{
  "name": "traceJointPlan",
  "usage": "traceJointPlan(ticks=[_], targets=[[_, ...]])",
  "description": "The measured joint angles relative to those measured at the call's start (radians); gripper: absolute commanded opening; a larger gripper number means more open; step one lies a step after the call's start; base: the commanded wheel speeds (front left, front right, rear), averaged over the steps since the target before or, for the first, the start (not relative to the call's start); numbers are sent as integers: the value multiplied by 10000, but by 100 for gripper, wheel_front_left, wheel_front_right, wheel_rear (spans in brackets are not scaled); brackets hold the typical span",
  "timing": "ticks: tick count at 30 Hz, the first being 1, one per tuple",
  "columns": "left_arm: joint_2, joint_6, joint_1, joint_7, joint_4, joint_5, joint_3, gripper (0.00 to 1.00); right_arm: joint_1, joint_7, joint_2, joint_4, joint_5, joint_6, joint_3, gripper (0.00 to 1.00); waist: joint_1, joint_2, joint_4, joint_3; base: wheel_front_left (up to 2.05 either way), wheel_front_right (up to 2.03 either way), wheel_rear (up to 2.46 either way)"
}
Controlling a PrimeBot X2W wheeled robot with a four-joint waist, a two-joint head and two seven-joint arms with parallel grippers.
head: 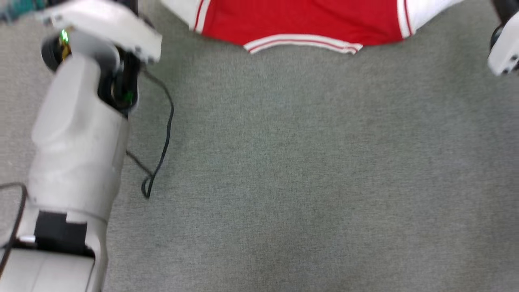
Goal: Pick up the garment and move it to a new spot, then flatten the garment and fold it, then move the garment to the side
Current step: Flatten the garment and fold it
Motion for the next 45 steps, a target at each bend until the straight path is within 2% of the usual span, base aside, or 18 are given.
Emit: traceJointPlan(ticks=[11,20,27,32,40,45], targets=[[552,-27,3274,-399,-957,-918,-378,0,2089,-332,-173,-362,980,0,1327,0,-1,0,-170,-1824,0,0,0],[777,-27,5421,-462,-1638,-1697,-326,0,3560,-418,-385,-798,1515,0,2322,0,-2,0,-231,-3230,0,0,0],[1131,40,7062,-642,-2702,-1833,-253,0,4543,-360,-1043,-1396,1764,0,3018,0,-3,0,-272,-4180,0,0,0],[1325,334,8402,-623,-3762,-1843,-278,0,5166,-245,-1578,-2088,2040,2,3281,0,-3,0,-251,-4672,0,0,0],[1929,1187,10546,-278,-6098,-1789,-280,0,6078,382,-2395,-3290,2339,0,3438,0,-2,0,-196,-5059,0,0,0],[2109,1668,11686,-19,-7601,-1816,-339,0,6607,761,-2834,-4100,2309,2,3300,0,-2,0,-131,-5163,0,0,0]])
